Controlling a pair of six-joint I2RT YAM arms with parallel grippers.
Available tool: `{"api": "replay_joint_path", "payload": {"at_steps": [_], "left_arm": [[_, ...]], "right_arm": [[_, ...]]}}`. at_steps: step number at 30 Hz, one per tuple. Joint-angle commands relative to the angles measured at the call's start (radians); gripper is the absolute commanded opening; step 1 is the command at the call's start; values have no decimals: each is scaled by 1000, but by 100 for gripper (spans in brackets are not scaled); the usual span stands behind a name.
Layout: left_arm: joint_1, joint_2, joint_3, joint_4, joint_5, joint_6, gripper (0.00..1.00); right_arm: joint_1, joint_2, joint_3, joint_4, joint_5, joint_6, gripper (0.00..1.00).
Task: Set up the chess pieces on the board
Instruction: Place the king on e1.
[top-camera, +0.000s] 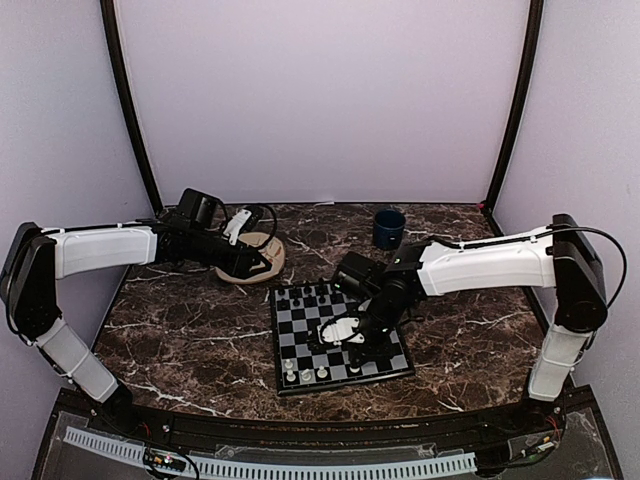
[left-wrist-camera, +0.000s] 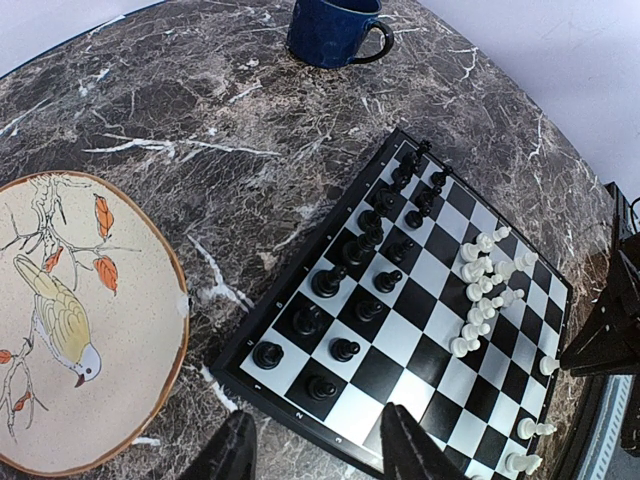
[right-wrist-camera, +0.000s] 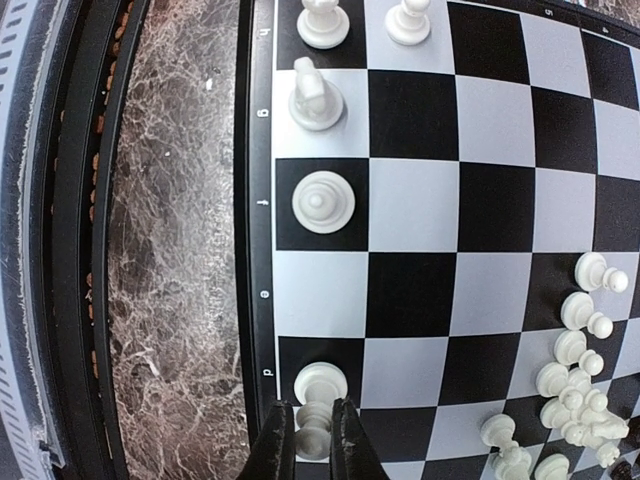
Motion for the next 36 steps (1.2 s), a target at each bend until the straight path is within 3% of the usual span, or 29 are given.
{"api": "replay_joint_path", "payload": {"at_steps": [1, 12, 22, 26, 32, 36], "left_arm": [[5, -38, 7, -15, -2, 14, 45], [5, -38, 7, -18, -4, 14, 45], [6, -42, 7, -19, -4, 15, 45], [5, -40, 4, -17, -6, 14, 45], [5, -28, -8, 1, 11, 7, 45], [2, -15, -8, 8, 23, 7, 45]], "right_arm": [[10, 8, -7, 24, 13, -4, 7], [12, 20, -4, 28, 11, -3, 10], [13, 16, -2, 27, 25, 4, 34], [2, -13, 38, -3, 26, 11, 39], [-137, -92, 77, -41, -81, 22, 40], [-234, -120, 36, 25, -60, 69, 38]]}}
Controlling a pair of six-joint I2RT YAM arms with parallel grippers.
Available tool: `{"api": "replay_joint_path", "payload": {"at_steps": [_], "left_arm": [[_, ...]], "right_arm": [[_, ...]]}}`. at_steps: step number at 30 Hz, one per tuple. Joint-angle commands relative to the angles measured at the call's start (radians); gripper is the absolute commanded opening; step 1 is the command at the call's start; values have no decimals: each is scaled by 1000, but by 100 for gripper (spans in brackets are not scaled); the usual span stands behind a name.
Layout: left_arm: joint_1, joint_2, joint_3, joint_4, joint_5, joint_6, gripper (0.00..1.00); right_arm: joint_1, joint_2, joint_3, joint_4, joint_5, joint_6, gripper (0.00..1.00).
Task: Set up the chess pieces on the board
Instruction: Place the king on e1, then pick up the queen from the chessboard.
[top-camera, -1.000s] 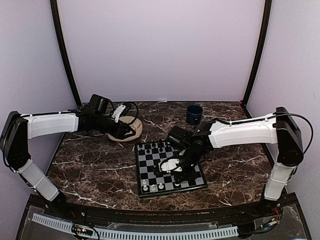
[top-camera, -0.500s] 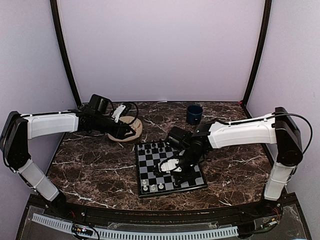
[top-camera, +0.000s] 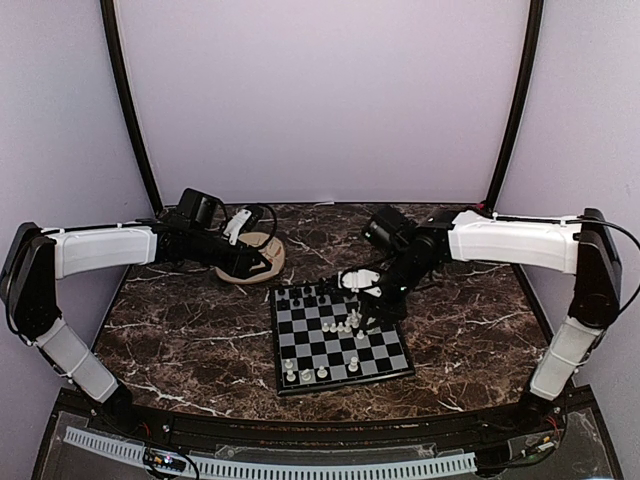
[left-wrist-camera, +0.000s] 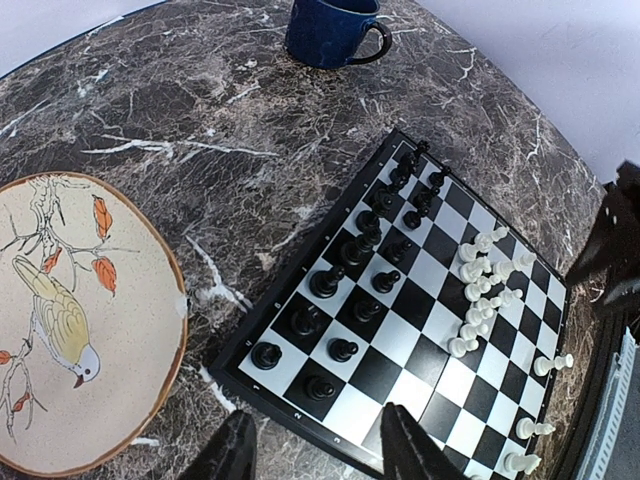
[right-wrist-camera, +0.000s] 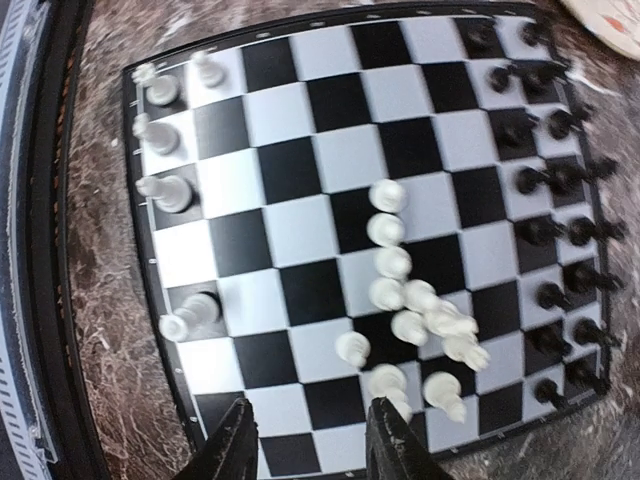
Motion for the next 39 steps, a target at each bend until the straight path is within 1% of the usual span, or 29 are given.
{"api": "replay_joint_path", "payload": {"at_steps": [1, 3, 8, 15, 22, 27, 39], "left_arm": [[2, -14, -7, 11, 22, 6, 45], [2, -14, -5, 12, 23, 6, 45], [2, -16, -7, 11, 16, 7, 45], [1, -24, -11, 7, 11, 11, 45], [1, -28, -7, 4, 11, 12, 45], [0, -30, -5, 1, 11, 12, 45], [0, -24, -2, -3, 7, 15, 45]], "right_arm": [[-88, -50, -23, 61, 9, 66, 36], [-109, -52, -47, 88, 44, 85, 35], [-129, -37, -76, 100, 41, 86, 32], [-128, 30, -63, 99, 19, 86, 34], [-129, 79, -47, 112, 87, 111, 34], [-129, 103, -37, 116, 86, 118, 34], [-126, 123, 3, 97, 42, 120, 21]]}}
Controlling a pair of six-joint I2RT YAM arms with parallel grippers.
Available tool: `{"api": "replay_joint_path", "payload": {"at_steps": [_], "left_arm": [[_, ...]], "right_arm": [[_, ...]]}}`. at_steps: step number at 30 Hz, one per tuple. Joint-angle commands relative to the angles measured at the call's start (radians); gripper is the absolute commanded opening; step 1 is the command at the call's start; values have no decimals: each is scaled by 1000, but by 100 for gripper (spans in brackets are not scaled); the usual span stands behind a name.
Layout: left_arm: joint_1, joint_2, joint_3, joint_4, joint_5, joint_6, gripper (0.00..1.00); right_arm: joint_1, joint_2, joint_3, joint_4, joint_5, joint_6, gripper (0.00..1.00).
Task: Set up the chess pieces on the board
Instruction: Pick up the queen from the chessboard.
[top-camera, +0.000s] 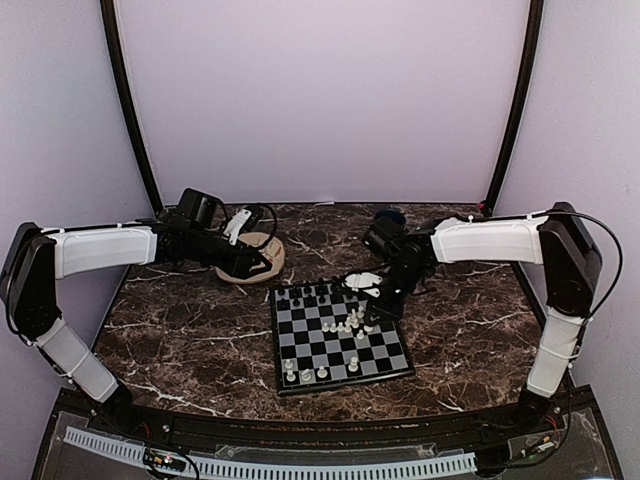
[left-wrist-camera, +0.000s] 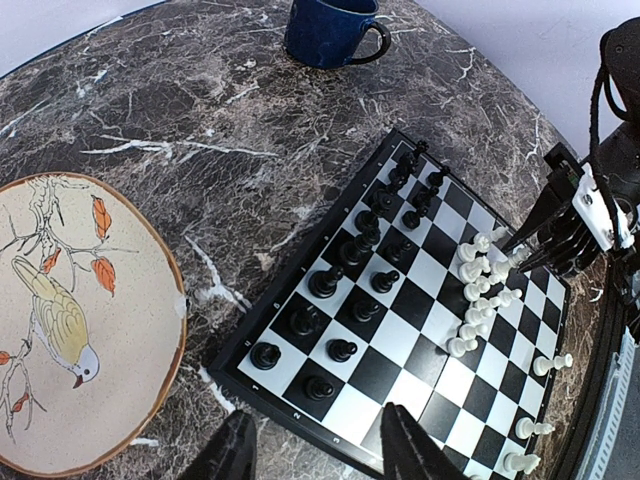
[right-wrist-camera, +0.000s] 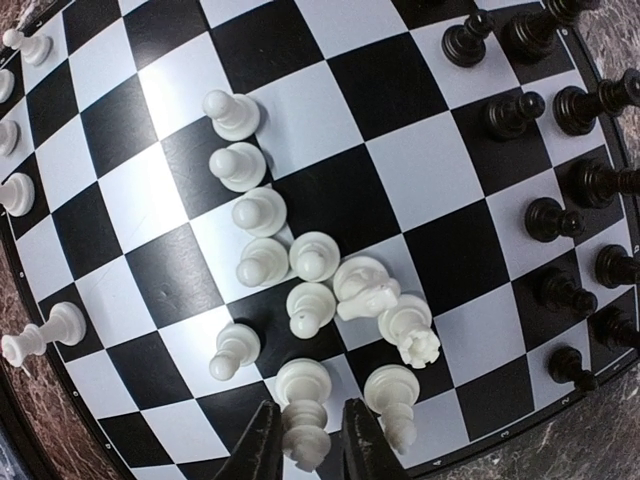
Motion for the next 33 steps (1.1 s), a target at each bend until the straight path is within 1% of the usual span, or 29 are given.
{"api": "replay_joint_path", "payload": {"at_steps": [1, 5, 9, 14, 19, 24, 27, 33], "left_arm": [[0, -23, -1, -3, 3, 15, 45], [0, -17, 2, -6, 3, 15, 45], [0, -17, 3, -9, 3, 15, 45], [0, -19, 3, -11, 3, 15, 45], [0, -19, 4, -11, 3, 13, 45], [0, -23, 5, -12, 0, 13, 45], [0, -25, 4, -12, -1, 13, 45], [0, -25, 5, -14, 1, 13, 45]], "right_arm": [[1, 5, 30, 5, -25, 3, 18], [7, -2, 29, -3, -29, -2, 10], [19, -11, 27, -9, -20, -6, 6], [29, -34, 39, -26, -11, -8, 5], [29, -50, 84, -46, 33, -17, 4], [40, -48, 118, -60, 39, -16, 4], [77, -50, 121, -65, 46, -31, 4], [189, -42, 132, -95, 17, -65, 4]]}}
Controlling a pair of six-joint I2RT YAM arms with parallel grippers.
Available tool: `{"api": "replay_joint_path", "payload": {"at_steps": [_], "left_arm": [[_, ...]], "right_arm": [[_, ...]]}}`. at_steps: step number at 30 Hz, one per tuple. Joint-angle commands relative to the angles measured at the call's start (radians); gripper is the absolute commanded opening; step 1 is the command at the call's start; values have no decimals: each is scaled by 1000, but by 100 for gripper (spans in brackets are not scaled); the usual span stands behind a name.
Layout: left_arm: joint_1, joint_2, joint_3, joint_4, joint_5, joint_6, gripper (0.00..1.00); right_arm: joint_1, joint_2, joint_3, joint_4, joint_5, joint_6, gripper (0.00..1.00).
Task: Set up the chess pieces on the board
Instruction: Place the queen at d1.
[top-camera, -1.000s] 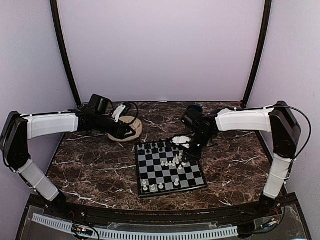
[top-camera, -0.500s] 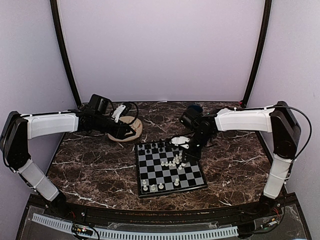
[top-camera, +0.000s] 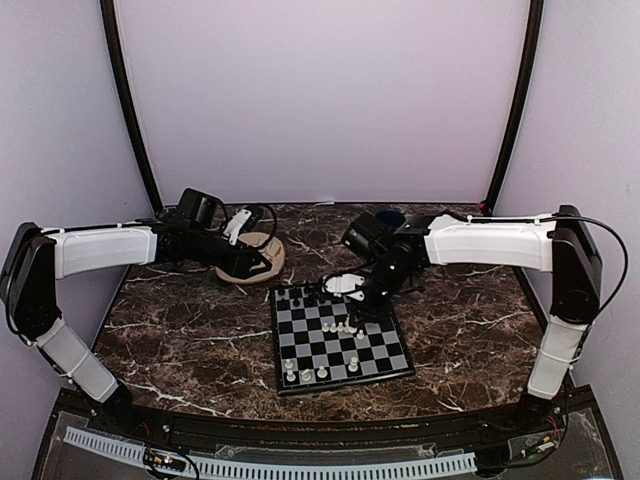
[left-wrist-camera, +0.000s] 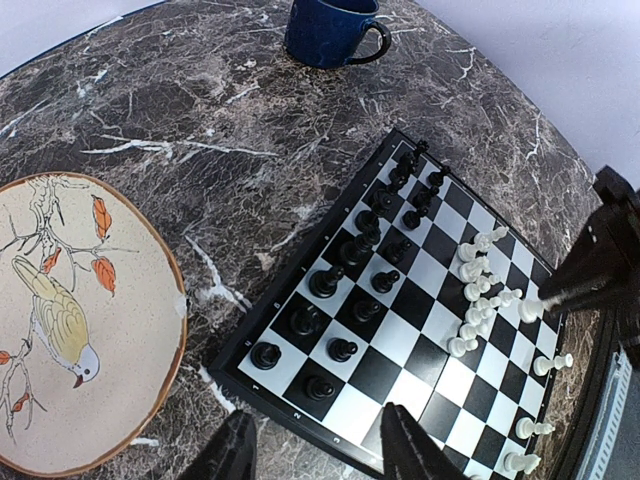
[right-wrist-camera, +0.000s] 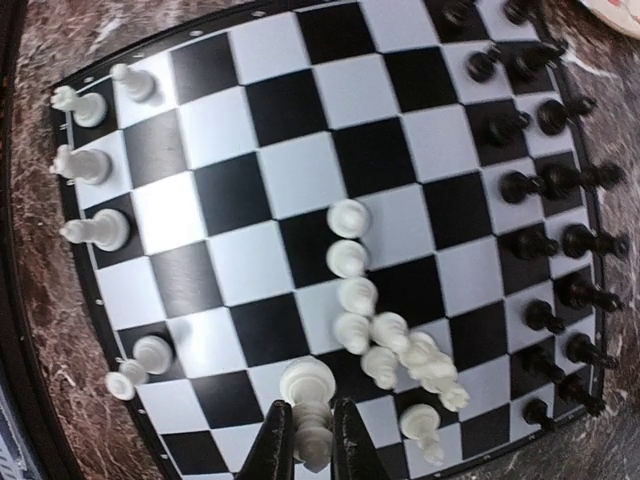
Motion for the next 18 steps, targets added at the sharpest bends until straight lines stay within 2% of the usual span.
{"api": "replay_joint_path", "payload": {"at_steps": [1, 7, 18], "left_arm": [[-1, -25, 5, -13, 2, 13, 45], [0, -28, 4, -14, 0, 13, 45], [0, -26, 5, -15, -1, 13, 45]], "right_arm": [[88, -19, 29, -40, -26, -36, 4], [164, 0, 19, -47, -28, -47, 4], [195, 37, 36, -50, -76, -47, 5]]}}
